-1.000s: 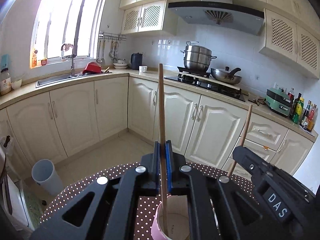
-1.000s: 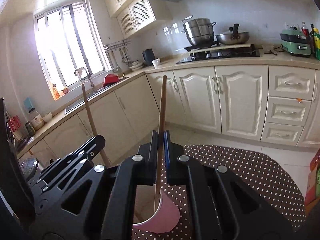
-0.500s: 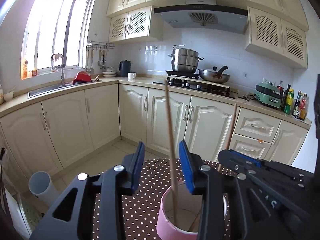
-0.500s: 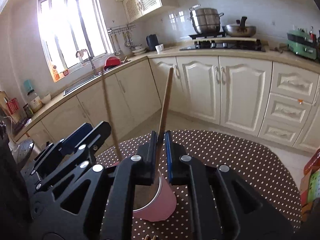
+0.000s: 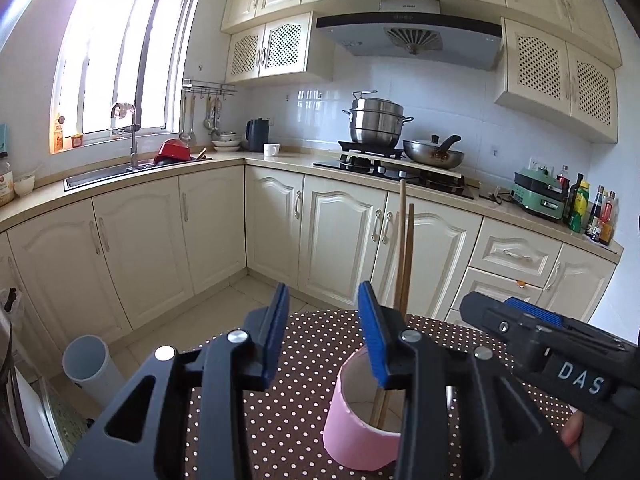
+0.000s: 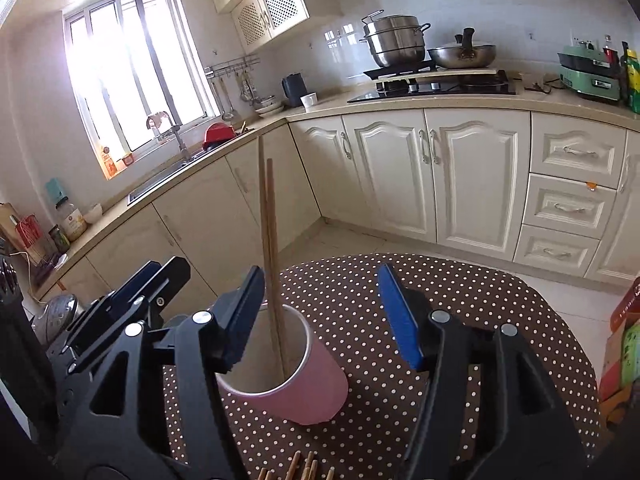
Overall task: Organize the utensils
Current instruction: 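Move both open grippers back down to the chopstick pile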
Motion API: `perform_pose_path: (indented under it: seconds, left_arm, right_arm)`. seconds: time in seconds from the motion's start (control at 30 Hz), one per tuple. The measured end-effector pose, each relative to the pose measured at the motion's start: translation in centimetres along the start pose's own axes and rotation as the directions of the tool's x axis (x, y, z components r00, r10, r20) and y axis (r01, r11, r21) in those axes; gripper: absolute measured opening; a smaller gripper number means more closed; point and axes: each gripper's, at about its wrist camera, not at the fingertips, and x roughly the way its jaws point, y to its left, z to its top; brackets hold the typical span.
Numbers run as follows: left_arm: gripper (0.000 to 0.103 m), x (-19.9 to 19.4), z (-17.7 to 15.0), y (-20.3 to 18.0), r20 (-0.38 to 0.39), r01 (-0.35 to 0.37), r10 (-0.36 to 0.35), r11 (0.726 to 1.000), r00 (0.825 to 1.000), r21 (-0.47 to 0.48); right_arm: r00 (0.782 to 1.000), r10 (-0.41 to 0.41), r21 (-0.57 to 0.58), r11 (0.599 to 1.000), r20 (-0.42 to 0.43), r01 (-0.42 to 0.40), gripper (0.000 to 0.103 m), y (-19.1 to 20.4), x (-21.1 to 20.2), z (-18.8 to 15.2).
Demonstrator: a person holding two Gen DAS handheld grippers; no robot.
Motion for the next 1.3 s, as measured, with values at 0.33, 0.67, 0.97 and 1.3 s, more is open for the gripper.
perform_pose_path:
  seconds: [0.33,0.67,0.97,1.3]
  left_arm:
    - [0.053,-4.8,0.1,-0.3,0.037,0.006,-0.007,1.000,0.999,0.011]
    - [0.068,-11.7,0.5,-0.5,0.114,0.001,-0.005,0.999,0.994,0.040]
    - [0.076,-16.4,-0.5,-0.8,0.134,-0.004,-0.009,0.995,0.991,0.097]
    - [0.080,-17.3,-6.2,0.0,0.012,0.011,-0.013,0.996,1.000,0.089]
  right_arm:
    - [0.999,-0.022,-0.026,0.999,0.033,0.023,0.067,1.0,-4.1,-0.9]
    - [0.996,-0.023,-0.107,0.994,0.090,0.032,0.074,3.0,-9.7,-1.6]
    - [0.992,-0.060,-0.143,0.987,0.108,0.075,0.085,3.7,-13.6,-3.0]
    - [0.996,-0.094,-0.174,0.980,0.003,0.093,0.085,2.6,-13.8,-9.0]
